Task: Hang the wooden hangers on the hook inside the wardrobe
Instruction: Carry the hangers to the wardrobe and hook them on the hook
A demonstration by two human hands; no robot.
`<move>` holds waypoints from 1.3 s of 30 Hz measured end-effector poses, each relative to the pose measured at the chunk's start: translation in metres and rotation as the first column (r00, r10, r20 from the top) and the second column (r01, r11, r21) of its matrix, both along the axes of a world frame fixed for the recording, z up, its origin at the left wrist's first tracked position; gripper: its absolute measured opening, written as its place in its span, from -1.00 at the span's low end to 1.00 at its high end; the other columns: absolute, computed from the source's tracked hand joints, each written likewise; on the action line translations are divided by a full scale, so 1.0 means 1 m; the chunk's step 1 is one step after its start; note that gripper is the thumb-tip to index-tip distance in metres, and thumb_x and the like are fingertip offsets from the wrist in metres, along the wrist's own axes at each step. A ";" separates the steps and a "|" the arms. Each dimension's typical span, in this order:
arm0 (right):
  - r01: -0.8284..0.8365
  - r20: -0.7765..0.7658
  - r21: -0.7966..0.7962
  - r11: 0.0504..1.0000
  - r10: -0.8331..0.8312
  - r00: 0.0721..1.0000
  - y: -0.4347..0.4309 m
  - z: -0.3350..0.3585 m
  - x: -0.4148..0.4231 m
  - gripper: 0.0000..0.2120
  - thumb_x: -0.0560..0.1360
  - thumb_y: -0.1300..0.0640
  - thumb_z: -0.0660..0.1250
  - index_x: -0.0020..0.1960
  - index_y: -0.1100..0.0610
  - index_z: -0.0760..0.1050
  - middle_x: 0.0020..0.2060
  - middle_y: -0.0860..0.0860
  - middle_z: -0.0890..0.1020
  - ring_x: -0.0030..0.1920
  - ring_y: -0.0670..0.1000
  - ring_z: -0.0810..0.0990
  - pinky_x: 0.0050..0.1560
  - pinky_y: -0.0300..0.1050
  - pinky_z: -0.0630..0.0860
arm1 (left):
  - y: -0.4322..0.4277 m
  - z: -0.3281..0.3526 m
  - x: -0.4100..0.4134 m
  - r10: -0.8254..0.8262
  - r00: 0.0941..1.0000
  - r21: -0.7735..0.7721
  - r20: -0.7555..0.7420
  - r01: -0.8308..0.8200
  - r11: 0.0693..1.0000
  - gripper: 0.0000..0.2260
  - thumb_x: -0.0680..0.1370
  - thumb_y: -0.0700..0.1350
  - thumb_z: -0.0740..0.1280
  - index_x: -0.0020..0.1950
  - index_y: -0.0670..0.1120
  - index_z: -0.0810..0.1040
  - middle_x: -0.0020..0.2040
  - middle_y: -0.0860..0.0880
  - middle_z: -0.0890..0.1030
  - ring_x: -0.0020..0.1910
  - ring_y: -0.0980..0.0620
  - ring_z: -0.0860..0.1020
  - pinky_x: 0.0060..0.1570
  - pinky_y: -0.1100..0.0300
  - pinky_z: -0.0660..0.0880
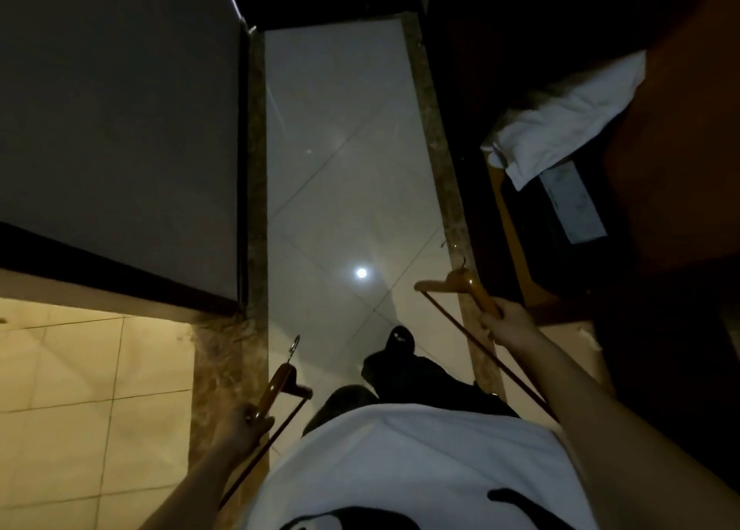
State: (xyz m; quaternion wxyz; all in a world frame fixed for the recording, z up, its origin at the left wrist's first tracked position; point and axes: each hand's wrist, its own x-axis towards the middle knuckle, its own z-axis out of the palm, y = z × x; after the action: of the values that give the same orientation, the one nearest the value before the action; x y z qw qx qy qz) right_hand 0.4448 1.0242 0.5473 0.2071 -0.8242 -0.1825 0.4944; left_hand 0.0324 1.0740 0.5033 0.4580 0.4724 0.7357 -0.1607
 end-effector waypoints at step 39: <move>0.661 0.323 0.177 0.729 -0.678 0.661 0.221 0.076 0.253 -0.84 0.57 0.14 0.21 0.10 0.14 0.49 -0.16 0.08 0.54 -0.02 0.14 0.54 -0.12 -0.13 0.37 | 0.509 0.073 0.558 -0.861 0.392 0.355 0.324 0.793 0.494 -0.85 0.56 -0.05 0.25 -0.03 -0.12 0.41 -0.35 -0.02 0.41 -0.43 0.07 0.36 -0.46 0.24 0.30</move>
State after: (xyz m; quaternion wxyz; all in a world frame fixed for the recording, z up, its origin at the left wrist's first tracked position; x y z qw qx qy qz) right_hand 0.6977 1.2447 0.6236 0.3544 -0.9054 0.0872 0.2168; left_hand 0.5901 1.5832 0.5765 0.4416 0.8297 0.2790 -0.1969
